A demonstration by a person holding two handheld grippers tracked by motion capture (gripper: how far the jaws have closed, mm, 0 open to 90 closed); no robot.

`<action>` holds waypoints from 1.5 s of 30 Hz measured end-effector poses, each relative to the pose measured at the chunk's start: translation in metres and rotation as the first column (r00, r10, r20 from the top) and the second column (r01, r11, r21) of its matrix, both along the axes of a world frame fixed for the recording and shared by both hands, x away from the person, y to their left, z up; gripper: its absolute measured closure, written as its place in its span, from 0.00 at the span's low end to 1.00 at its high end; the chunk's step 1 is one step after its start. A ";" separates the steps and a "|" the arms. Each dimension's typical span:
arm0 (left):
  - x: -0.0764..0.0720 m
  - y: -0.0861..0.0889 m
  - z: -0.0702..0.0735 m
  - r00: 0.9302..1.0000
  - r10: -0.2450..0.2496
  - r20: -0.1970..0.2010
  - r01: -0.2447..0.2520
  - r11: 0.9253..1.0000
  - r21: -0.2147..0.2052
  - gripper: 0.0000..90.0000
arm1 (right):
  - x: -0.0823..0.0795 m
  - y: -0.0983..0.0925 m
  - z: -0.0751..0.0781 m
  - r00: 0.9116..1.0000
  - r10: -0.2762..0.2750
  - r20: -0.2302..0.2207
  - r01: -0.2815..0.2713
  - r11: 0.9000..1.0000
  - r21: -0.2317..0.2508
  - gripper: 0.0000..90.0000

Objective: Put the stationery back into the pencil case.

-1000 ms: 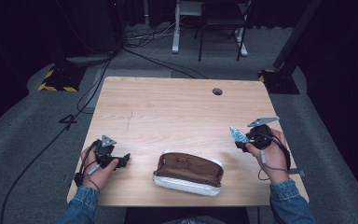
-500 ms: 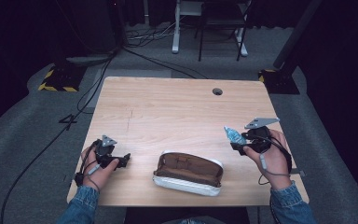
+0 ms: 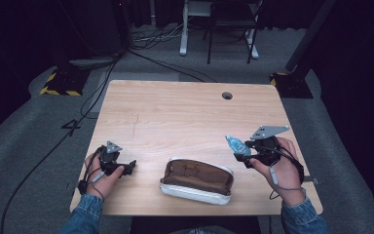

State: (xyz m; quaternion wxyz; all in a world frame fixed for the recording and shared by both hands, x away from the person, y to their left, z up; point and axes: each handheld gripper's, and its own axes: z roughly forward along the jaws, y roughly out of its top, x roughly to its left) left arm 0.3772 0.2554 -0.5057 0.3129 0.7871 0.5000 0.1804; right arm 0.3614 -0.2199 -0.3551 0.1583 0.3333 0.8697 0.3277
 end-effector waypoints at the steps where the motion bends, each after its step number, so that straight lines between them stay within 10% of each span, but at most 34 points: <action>1: 0.000 0.000 0.000 1.000 0.000 0.000 0.000 1.000 -0.001 0.04 | 0.000 0.000 0.000 1.000 0.000 0.000 0.000 1.000 0.000 0.44; 45: 0.002 -0.001 0.000 1.000 -0.008 0.004 0.008 1.000 0.003 0.04 | -0.030 0.063 -0.008 0.969 0.240 -0.056 -0.242 0.970 -0.024 0.44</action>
